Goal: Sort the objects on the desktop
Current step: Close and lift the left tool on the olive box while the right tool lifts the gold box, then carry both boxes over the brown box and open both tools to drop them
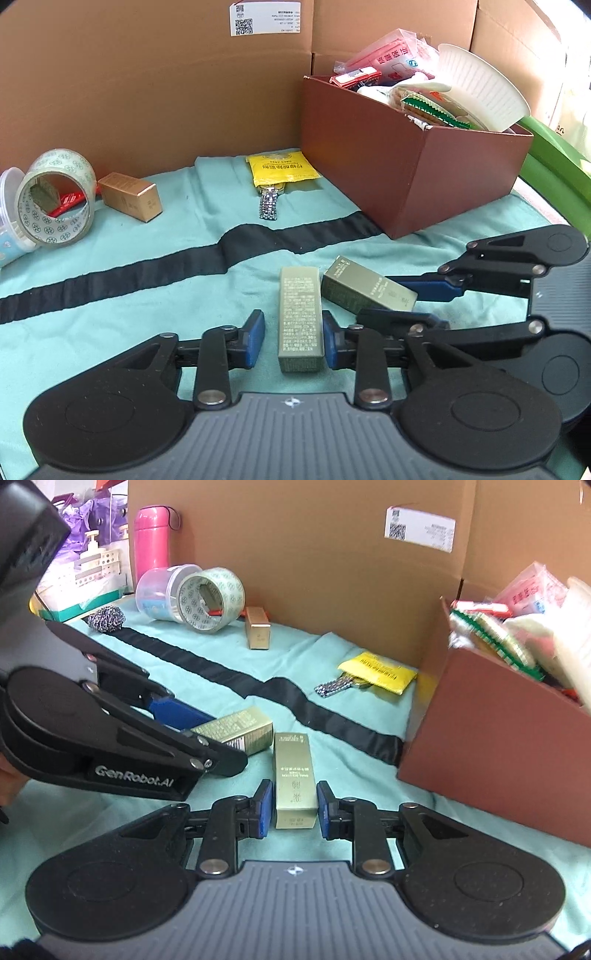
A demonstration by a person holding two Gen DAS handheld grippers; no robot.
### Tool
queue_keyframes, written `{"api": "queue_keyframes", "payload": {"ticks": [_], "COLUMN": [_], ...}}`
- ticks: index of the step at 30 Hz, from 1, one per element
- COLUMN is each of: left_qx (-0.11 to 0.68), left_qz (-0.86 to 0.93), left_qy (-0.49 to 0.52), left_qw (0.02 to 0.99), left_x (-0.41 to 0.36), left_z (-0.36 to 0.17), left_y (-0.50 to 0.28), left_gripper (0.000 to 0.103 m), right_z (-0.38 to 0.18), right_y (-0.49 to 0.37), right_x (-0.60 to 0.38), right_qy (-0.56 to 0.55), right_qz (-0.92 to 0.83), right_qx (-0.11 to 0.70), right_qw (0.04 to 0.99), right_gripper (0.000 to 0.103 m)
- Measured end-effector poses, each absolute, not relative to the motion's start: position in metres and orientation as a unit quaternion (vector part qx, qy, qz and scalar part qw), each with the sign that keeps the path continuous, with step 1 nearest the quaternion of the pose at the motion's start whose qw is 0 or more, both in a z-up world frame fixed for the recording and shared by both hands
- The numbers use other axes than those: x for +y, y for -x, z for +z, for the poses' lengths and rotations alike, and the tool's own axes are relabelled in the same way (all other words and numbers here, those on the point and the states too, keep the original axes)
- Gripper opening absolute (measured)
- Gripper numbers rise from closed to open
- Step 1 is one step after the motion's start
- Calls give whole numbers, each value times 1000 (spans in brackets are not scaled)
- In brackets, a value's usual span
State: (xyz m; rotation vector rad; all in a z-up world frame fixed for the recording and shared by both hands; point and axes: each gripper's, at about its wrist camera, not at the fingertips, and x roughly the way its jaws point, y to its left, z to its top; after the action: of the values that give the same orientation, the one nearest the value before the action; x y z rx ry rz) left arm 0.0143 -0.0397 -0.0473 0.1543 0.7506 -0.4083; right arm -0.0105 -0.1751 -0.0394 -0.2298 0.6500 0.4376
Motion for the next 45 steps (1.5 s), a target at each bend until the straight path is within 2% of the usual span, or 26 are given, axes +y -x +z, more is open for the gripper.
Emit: {"api": "queue_keyframes", "payload": {"ticks": [7,15,23,31,41,43,44,45], "left_qx": [343,250,207,239,289,284,279,271], "left_qz": [-216,-293,-356,-383,-376,-375,-376,-377], "left_qy": [-52,-27,-13,-7,-8,-9,-12,-14], "left_qw": [913,922,911,892,880,883,884,885], "left_x": [-47,-82,-149,-217,-241,-239,-237,-236], "left_z": [-22,57,112,109,77,77,77,78], "left_y": [-5,5,-14,-55,-94,-94,-92,-90], "left_gripper": [23,23,23,23,23,32,51,69], "right_z": [-22,41,98,100,52,43,39,37], "right_y": [27,60,65,4,-46,-50,-49,-49], "right_x": [-184,-229,-287,-366,-411,-404,-400,-399], "right_qy": [93,74,90,20,-48,-32,-24,-21], "right_qz": [213,165,60,-28,-20,-13,-16,-20], "right_qx": [282,172,74,104,159,173,176,174], "right_qw": [931,968,991,994,986,984,984,984], "right_gripper": [21,21,21,21,21,22,23,29]}}
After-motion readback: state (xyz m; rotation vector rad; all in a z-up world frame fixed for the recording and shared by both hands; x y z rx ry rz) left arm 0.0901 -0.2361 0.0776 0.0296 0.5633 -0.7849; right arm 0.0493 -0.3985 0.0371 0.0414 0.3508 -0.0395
